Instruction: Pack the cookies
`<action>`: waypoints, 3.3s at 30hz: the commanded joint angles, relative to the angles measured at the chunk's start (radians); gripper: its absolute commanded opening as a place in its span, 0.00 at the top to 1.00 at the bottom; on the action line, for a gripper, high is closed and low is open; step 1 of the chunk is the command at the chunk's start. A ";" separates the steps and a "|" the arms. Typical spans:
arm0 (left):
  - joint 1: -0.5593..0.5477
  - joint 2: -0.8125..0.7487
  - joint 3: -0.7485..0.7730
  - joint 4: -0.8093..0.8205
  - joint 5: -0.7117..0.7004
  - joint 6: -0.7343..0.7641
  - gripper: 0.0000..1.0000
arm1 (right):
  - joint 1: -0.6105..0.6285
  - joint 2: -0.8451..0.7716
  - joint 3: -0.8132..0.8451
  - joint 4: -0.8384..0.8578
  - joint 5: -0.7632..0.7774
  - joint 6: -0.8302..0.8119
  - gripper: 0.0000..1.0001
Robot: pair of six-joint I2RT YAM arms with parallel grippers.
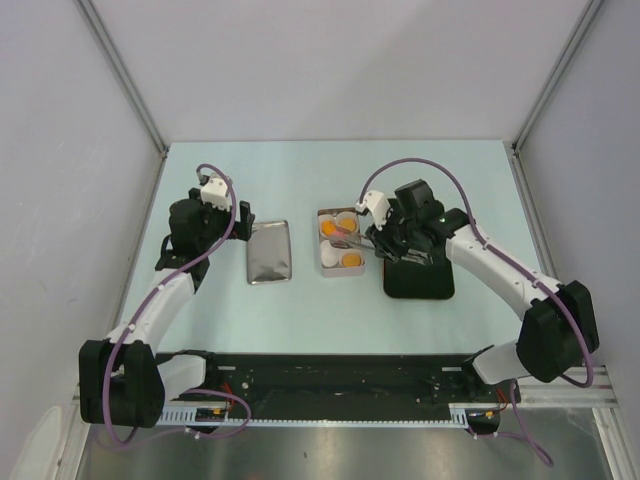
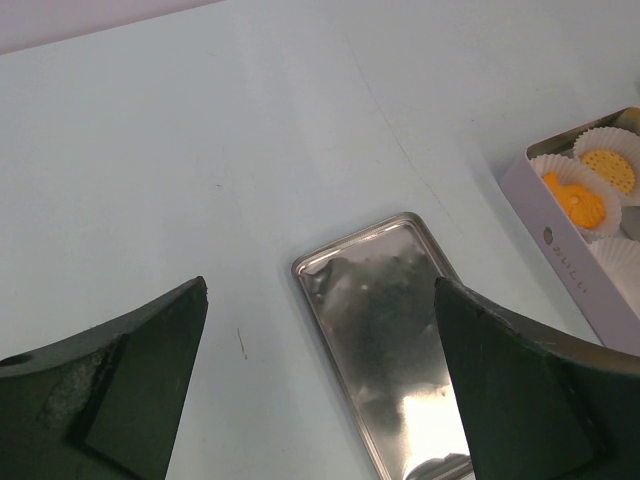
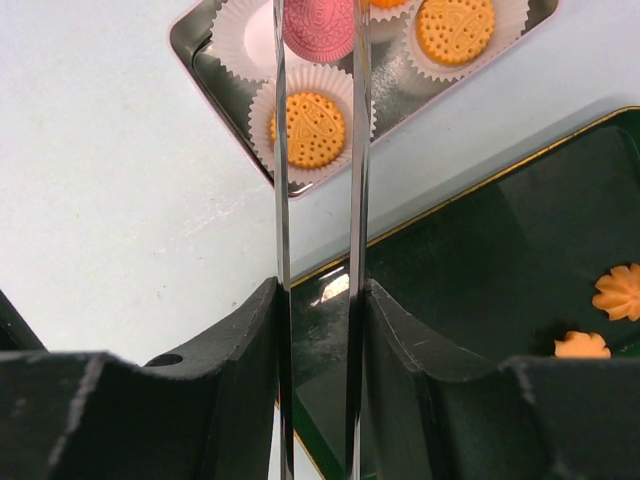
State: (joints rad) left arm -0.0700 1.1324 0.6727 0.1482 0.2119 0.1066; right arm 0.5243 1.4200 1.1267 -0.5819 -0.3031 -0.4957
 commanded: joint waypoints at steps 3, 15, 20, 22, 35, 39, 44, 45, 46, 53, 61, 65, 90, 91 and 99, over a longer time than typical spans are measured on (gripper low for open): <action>-0.007 -0.003 0.005 0.031 -0.002 0.021 0.00 | 0.019 0.033 0.047 0.066 -0.001 0.019 0.74; -0.007 -0.002 0.002 0.033 -0.003 0.021 0.00 | 0.034 0.069 0.047 0.068 -0.008 0.023 0.73; -0.005 -0.002 0.002 0.034 0.000 0.022 0.00 | 0.037 0.076 0.047 0.070 -0.010 0.025 0.73; -0.007 -0.003 0.001 0.034 0.001 0.022 0.00 | 0.039 0.082 0.047 0.070 -0.010 0.025 0.73; -0.005 -0.003 -0.001 0.034 0.000 0.022 0.00 | 0.054 0.106 0.047 0.071 -0.018 0.022 0.72; -0.007 -0.003 -0.004 0.036 0.000 0.022 0.00 | 0.057 0.109 0.047 0.073 -0.018 0.020 0.70; -0.007 0.001 -0.002 0.036 0.000 0.024 0.00 | 0.060 0.109 0.048 0.073 -0.014 0.020 0.61; -0.007 0.001 -0.004 0.037 0.000 0.022 0.00 | 0.060 0.108 0.047 0.071 -0.013 0.020 0.58; -0.007 0.001 -0.004 0.037 0.000 0.024 0.00 | 0.060 0.106 0.047 0.071 -0.011 0.020 0.57; -0.005 0.001 -0.004 0.037 0.000 0.024 0.00 | 0.063 0.099 0.047 0.071 -0.008 0.020 0.51; -0.007 0.001 -0.005 0.037 -0.002 0.025 0.00 | 0.065 0.082 0.047 0.082 -0.010 0.026 0.49; -0.007 0.001 -0.005 0.039 0.000 0.025 0.00 | 0.065 0.062 0.047 0.093 -0.008 0.031 0.50; -0.007 0.003 0.002 0.036 -0.002 0.022 0.00 | -0.276 -0.021 0.047 0.320 0.246 0.224 0.51; -0.007 0.000 0.002 0.036 0.001 0.024 0.00 | -0.302 -0.016 0.044 0.323 0.266 0.238 0.51; -0.007 0.001 0.007 0.037 0.012 0.024 0.00 | -0.516 0.002 -0.027 0.375 0.303 0.238 0.52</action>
State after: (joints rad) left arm -0.0700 1.1408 0.6689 0.1482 0.2123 0.1139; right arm 0.0811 1.4155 1.1191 -0.2802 -0.0338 -0.2768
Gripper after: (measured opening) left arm 0.996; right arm 0.489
